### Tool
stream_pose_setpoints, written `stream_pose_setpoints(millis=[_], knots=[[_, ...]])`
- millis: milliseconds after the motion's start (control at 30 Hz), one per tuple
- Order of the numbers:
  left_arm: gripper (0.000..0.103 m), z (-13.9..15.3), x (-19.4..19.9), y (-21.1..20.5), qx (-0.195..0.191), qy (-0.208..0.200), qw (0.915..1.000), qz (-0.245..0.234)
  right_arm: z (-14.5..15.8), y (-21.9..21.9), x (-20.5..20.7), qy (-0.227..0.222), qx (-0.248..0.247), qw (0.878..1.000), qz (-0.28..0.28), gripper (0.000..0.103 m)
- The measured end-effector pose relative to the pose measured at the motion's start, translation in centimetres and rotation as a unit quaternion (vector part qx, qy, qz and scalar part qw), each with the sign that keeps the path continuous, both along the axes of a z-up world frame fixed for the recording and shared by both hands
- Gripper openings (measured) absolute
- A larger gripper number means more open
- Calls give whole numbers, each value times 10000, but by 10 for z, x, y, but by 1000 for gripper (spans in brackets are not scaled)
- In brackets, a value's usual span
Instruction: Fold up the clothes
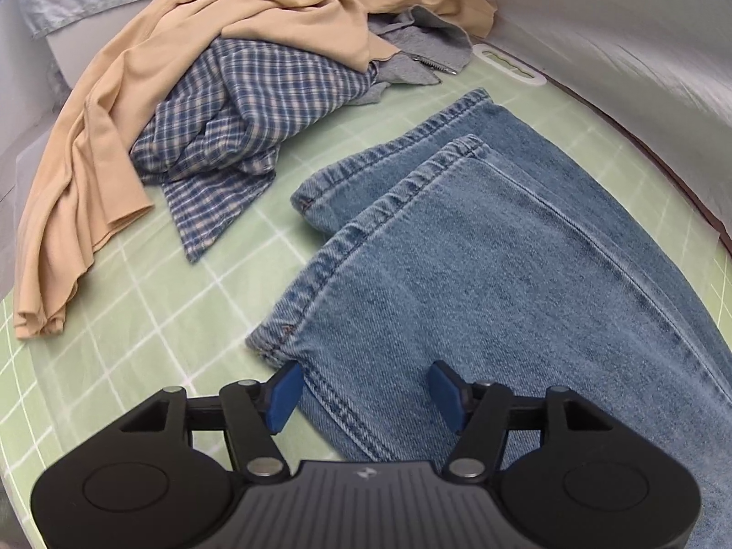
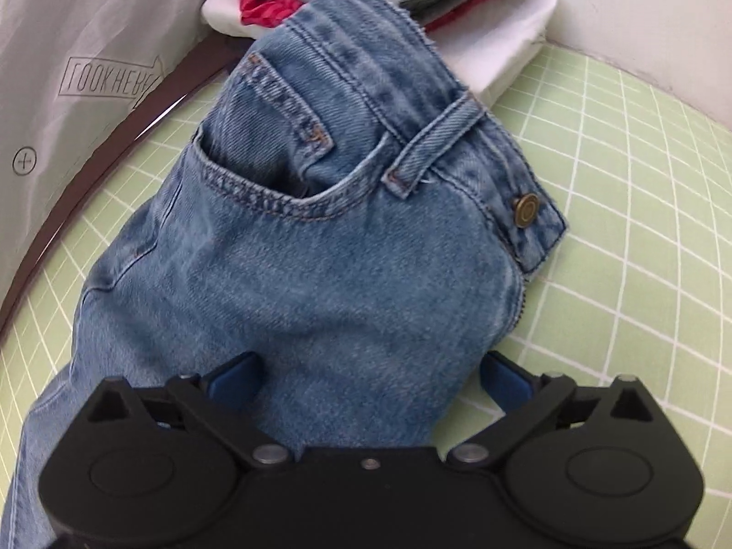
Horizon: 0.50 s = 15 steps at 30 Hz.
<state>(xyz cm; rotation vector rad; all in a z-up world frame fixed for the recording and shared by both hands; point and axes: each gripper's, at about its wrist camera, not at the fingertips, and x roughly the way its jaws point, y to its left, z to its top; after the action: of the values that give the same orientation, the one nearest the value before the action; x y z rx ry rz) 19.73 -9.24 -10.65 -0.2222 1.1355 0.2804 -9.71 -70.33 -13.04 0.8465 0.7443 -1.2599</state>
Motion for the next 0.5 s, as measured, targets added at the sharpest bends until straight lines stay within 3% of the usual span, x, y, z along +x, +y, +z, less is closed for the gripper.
stream_pose_setpoints(millis=[200,300,400,500], knots=[[62,2,2,7,-76,-38,9995,-319,-1,2,-2,75,18,9997,211,103],[62,6,-1,9,74,-30,9985,-543,2,8,-2,124,71,9994,316,102],[68,13,-7,19,330,-100,9981,-515,17,31,3,318,-262,9978,524,102],[70,14,-7,40,-1,-93,9993,-350,35,69,22,618,-894,9887,1037,102]])
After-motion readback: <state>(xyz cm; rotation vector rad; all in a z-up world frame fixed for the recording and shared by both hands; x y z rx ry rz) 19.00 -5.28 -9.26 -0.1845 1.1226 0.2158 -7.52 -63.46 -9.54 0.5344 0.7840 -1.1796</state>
